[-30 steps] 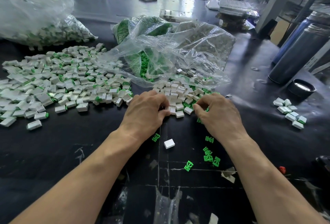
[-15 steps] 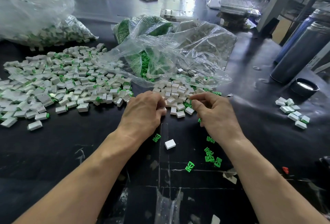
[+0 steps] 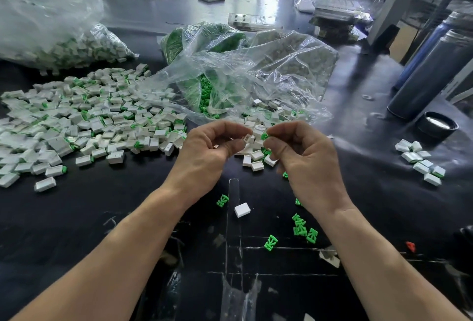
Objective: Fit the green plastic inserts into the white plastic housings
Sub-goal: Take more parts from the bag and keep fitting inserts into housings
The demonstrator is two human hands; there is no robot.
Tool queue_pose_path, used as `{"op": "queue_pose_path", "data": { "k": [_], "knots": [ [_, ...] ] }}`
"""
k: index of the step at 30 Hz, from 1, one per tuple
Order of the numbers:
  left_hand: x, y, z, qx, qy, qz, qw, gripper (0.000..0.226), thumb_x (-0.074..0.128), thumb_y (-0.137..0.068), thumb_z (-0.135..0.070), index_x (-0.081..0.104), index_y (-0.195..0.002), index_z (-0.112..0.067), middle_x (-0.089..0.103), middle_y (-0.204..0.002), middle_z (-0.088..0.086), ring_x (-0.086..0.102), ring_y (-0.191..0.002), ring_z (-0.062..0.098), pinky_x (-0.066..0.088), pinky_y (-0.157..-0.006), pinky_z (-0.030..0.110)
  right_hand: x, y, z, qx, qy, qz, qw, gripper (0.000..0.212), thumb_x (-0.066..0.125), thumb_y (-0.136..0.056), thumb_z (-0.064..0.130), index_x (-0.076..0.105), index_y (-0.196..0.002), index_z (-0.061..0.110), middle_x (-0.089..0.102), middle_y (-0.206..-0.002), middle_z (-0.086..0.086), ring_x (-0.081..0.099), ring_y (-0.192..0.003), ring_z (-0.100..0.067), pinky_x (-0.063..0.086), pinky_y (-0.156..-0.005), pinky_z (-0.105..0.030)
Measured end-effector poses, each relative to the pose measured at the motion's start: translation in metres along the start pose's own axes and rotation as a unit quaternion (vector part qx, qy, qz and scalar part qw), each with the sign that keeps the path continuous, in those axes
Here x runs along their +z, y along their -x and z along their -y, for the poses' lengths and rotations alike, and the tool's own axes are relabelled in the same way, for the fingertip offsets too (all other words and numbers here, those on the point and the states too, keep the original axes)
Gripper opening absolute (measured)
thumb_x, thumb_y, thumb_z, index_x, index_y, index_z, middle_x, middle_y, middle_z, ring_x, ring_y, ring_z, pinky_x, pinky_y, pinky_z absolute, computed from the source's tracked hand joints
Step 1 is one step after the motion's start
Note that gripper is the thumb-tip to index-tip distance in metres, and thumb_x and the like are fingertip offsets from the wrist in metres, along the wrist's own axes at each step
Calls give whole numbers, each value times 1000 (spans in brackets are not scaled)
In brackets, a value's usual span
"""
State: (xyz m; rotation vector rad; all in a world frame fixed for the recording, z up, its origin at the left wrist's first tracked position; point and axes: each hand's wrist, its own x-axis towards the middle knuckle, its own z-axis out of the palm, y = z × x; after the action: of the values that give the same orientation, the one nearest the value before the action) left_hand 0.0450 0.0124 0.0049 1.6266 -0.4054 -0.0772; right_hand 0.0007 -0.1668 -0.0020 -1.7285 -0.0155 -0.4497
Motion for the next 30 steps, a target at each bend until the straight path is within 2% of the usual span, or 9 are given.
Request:
{"op": "queue_pose_path", "data": {
  "k": [4, 9, 14, 19, 24, 27, 30],
  "knots": [
    [1, 1, 3, -10, -7, 25, 1000, 28, 65, -95, 2, 77, -99, -22, 77, -89, -8, 65, -82, 5, 51, -72, 21, 0, 2, 4, -29, 19, 15, 999, 26, 77, -91, 8, 72, -91, 33, 75, -86, 10, 63, -67, 0, 49, -67, -17],
    [2, 1, 6, 3, -5, 32, 999, 31, 65, -97, -4, 80, -95, -31, 73, -78, -12, 60, -70, 5, 52, -65, 20, 1, 3, 3, -40, 62, 30, 997, 23, 77, -91, 8, 72, -92, 31, 74, -85, 13, 64, -69, -1, 49, -69, -17],
    [1, -1, 8, 11, -1, 18, 1000, 22, 64, -99, -8, 80, -99, -22, 73, -77, -4, 59, -67, 10, 53, -63, 23, 0, 2, 0, -33, 66, 33, 997, 19, 78, -90, 13, 73, -93, 31, 72, -82, 15, 63, -70, -3, 49, -70, -23],
    [4, -1, 6, -3, 13, -6, 1000, 16, 62, -99, -7, 77, -95, -13, 69, -67, -6, 59, -62, 10, 53, -58, 23, 1, 2, -1, -26, 75, 38, 996, 18, 77, -91, 17, 72, -95, 34, 72, -84, 12, 64, -75, -7, 54, -71, -32],
    [7, 3, 3, -14, 41, 10, 999, 16, 63, -99, -10, 78, -98, -14, 74, -79, 11, 59, -69, 17, 55, -64, 24, 1, 3, -1, -4, 66, 32, 997, 18, 79, -91, 16, 73, -93, 33, 74, -86, 9, 67, -75, -9, 54, -71, -31],
    [8, 5, 0, -16, 53, 45, 997, 13, 67, -95, -7, 78, -100, -13, 72, -74, -2, 59, -69, 13, 54, -68, 21, 1, 4, 0, -7, 69, 29, 997, 18, 78, -92, 14, 73, -91, 31, 74, -85, 10, 66, -74, -7, 53, -70, -27],
    [9, 5, 0, -22, 58, 37, 997, 13, 70, -92, -4, 77, -101, -10, 72, -73, -7, 60, -68, 10, 54, -68, 21, 1, 4, 4, -9, 74, 31, 997, 17, 78, -92, 13, 74, -90, 30, 74, -83, 11, 64, -72, -3, 53, -69, -26]
  ]
}}
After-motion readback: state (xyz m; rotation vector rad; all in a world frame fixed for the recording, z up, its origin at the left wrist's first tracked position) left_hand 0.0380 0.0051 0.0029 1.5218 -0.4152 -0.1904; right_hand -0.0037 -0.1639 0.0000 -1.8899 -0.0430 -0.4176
